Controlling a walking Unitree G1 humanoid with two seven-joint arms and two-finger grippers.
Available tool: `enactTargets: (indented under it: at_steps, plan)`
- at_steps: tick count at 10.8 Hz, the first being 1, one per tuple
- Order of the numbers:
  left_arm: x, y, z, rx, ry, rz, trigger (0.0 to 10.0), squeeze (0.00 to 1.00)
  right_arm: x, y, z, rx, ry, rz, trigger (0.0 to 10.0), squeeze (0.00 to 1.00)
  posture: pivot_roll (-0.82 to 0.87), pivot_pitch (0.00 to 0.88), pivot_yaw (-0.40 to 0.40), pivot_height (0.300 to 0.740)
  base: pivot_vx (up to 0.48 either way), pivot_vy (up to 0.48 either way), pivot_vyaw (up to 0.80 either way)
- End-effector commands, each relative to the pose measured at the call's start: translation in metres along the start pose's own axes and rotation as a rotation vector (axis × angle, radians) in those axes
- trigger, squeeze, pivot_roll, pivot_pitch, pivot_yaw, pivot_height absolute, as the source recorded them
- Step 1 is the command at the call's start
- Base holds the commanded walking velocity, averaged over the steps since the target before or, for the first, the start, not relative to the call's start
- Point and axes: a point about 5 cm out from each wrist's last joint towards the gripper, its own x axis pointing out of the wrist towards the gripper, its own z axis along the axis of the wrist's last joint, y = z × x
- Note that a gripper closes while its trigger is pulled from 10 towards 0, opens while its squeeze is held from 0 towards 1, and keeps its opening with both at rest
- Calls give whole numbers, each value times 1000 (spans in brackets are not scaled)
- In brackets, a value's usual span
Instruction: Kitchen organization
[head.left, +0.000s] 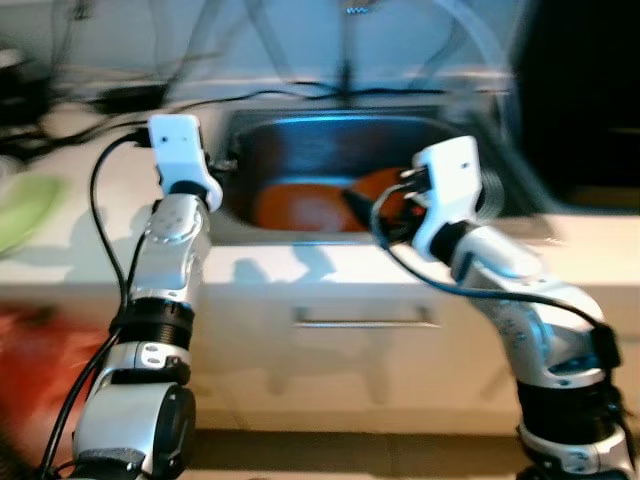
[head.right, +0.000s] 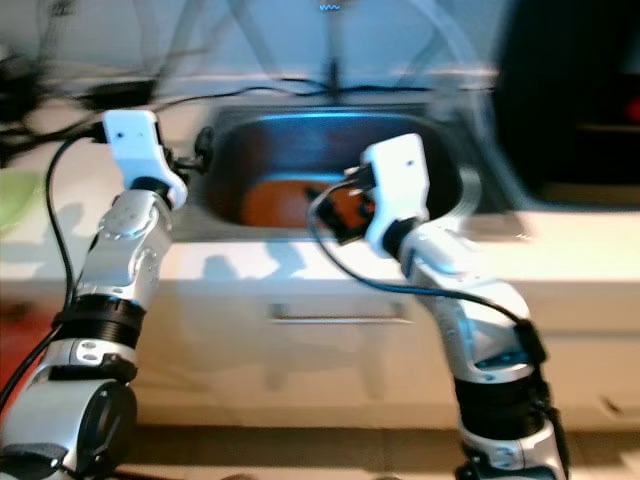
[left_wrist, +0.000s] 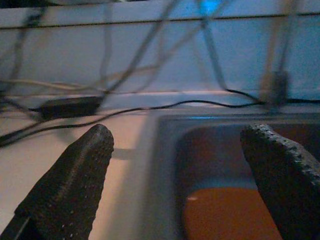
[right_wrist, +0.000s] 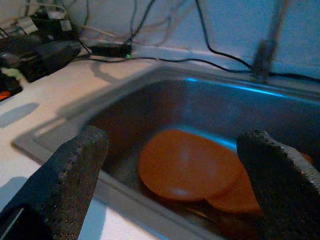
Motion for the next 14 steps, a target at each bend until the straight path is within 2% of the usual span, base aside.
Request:
enactTargets:
  at_steps: [1,3,7,10,14]
  plan:
    - [2,7,2,3,10,11,10000,0,3,6,4,-8,-19,20,10000,0,-22,0,72,740,0,480,0]
    - [2,8,1,4,17,12,10000,0,3,5,5,-8,-19,18,10000,0,-21,0,74,740,0,437,0]
    - [0,0,-4,45,36,-45,10000,0,1,3,4,-9,-17,4,10000,0,-28,0,80,740,68,-87,0]
    - [-1,-3,-7,20,47,-51,10000,0,0,0,4,-12,-16,-8,10000,0,-32,0,82,740,335,0,0]
    - [-1,-1,-8,-1,50,-31,10000,0,0,1,3,-17,-12,-4,10000,0,-33,0,81,740,0,0,0]
